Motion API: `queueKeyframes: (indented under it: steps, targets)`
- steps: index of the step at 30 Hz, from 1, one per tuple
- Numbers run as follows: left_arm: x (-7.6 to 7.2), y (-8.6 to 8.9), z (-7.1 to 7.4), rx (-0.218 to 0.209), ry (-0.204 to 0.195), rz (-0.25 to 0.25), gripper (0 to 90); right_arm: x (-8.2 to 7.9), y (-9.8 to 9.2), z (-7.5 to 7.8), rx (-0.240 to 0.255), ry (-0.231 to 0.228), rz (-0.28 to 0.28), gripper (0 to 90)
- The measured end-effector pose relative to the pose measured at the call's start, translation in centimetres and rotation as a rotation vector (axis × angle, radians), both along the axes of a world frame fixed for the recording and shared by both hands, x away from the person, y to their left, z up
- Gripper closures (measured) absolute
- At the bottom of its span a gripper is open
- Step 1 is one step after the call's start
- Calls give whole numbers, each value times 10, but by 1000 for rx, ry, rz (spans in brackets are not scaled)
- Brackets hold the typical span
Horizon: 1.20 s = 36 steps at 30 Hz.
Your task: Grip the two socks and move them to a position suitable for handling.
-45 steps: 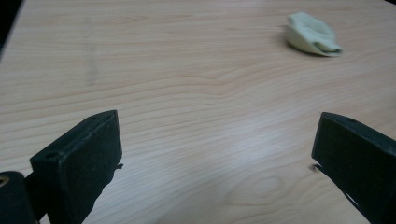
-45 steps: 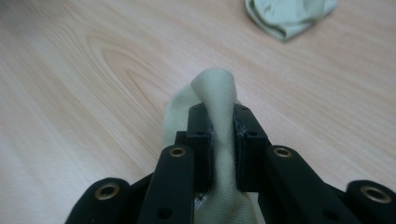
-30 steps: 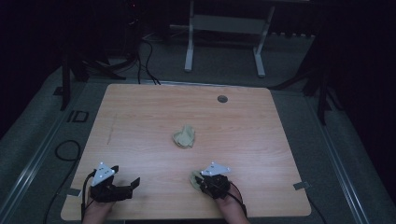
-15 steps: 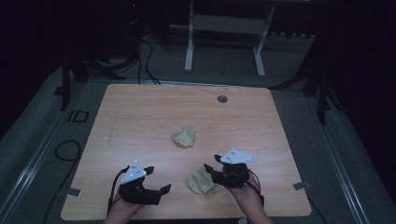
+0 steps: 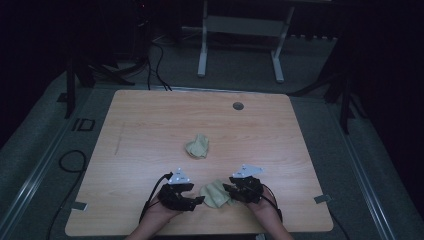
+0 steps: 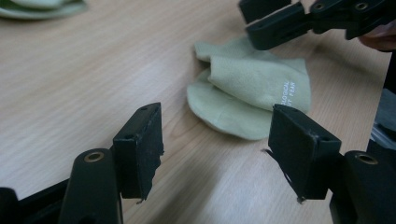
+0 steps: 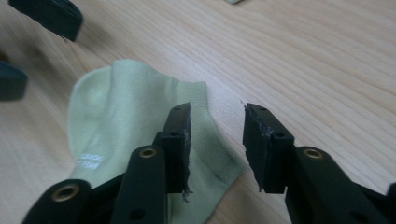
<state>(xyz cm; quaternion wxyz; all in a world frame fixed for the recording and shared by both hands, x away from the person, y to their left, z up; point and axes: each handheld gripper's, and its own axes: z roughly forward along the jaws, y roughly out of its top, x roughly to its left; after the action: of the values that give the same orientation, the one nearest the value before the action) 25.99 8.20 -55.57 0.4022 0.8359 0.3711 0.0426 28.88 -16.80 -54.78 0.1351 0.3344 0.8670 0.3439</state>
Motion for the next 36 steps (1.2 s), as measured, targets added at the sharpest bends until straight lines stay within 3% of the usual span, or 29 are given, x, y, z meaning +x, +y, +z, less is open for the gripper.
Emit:
queueKeyframes:
  steps: [5, 8, 15, 20, 27, 36]
  targets:
    - [5, -6, -6, 12, 24, -21, 416, 1, 5, -8, -48, 3, 9, 695]
    - [7, -7, -9, 24, 32, -30, 470, 1, 5, -9, -46, 8, 19, 745]
    - [10, -8, -11, 10, 43, -58, 693, -3, 10, -9, -72, -18, 36, 816]
    - [11, -11, -13, -6, 53, -50, 887, -4, 9, -10, -63, -21, 37, 832]
    - [10, -6, -3, -23, 34, -29, 899, -4, 7, -6, -60, -36, 13, 853]
    - [3, 21, 27, -68, -24, 36, 900, -10, -15, 27, 20, -70, -35, 856]
